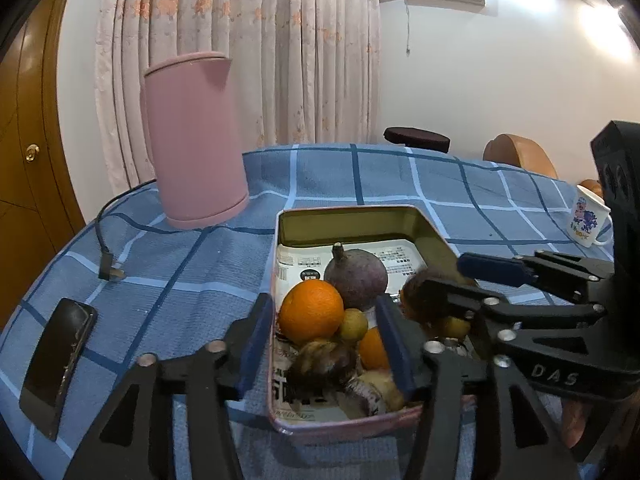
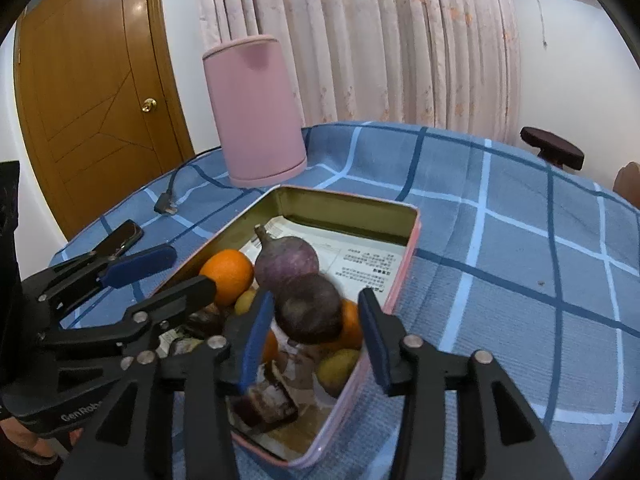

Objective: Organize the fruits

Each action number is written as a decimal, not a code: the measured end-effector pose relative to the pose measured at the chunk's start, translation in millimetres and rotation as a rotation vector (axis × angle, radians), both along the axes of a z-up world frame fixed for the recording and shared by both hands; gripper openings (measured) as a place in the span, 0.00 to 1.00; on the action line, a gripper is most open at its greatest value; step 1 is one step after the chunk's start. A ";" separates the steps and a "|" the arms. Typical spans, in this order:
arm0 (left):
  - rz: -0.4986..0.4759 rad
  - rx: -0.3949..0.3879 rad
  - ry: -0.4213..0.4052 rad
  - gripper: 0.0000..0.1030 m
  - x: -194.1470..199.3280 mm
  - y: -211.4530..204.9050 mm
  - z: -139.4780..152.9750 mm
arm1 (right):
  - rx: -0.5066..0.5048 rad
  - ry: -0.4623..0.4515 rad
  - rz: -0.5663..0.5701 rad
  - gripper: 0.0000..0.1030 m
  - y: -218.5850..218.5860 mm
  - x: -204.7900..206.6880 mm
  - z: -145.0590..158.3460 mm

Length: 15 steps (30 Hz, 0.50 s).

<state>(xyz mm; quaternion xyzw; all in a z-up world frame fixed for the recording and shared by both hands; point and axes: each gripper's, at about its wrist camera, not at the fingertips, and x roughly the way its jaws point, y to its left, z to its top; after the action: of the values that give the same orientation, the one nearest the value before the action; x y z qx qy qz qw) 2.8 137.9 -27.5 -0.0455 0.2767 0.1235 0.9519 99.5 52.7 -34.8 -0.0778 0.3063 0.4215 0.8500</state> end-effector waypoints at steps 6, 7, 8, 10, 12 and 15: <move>-0.001 0.005 -0.029 0.63 -13.0 -4.0 10.9 | 0.113 -0.013 -0.048 0.89 -32.4 -11.7 20.0; -0.006 0.002 -0.035 0.63 -14.6 -5.7 12.7 | 0.129 -0.028 -0.065 0.91 -38.0 -15.1 24.4; -0.013 -0.002 -0.041 0.63 -15.9 -8.0 14.6 | 0.138 -0.035 -0.073 0.92 -42.0 -17.4 28.0; -0.021 0.002 -0.050 0.63 -18.3 -11.7 18.0 | 0.145 -0.049 -0.087 0.92 -48.6 -23.1 34.6; -0.028 0.007 -0.060 0.63 -20.8 -15.8 21.9 | 0.139 -0.071 -0.107 0.94 -52.1 -27.1 39.5; -0.037 0.010 -0.073 0.63 -24.4 -20.8 27.2 | 0.134 -0.101 -0.127 0.96 -57.9 -34.4 44.3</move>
<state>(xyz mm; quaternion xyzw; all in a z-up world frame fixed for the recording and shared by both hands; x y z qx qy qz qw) -21.7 117.2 -0.3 -0.0399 0.2420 0.1057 0.9637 65.2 -5.2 9.4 -0.0224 0.2383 0.3818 0.8927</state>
